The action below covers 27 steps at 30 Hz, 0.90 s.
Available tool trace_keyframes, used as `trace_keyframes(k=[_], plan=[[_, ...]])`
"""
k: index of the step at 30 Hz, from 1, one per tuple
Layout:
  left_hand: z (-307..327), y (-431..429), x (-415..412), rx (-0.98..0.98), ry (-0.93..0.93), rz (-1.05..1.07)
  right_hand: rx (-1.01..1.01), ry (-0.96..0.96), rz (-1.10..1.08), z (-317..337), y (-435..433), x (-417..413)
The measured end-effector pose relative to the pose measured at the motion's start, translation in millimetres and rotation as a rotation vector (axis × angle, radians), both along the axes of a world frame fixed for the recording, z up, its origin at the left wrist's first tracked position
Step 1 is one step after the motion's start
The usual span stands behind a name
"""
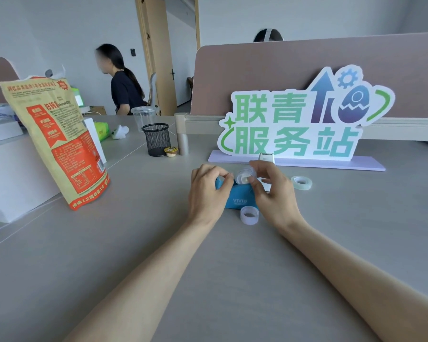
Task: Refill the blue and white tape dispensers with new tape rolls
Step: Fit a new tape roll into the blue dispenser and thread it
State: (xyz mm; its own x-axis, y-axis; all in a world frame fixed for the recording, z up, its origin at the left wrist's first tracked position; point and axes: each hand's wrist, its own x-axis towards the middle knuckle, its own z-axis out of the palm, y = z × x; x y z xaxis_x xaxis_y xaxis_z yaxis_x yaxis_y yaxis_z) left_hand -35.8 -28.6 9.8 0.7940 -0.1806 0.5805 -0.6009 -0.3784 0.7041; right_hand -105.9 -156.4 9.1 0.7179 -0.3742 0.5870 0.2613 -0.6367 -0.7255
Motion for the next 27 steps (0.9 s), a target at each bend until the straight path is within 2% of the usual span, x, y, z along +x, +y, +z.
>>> trace_keyframes(k=[19, 27], plan=[[-4.1, -1.3, 2.7, 0.07, -0.057, 0.025, 0.004, -0.015, -0.044, 2.3, 3.1, -4.1], [-4.9, -1.5, 2.4, 0.077, -0.082, 0.037, -0.113, -0.038, -0.069, 0.7, 5.9, -6.8]])
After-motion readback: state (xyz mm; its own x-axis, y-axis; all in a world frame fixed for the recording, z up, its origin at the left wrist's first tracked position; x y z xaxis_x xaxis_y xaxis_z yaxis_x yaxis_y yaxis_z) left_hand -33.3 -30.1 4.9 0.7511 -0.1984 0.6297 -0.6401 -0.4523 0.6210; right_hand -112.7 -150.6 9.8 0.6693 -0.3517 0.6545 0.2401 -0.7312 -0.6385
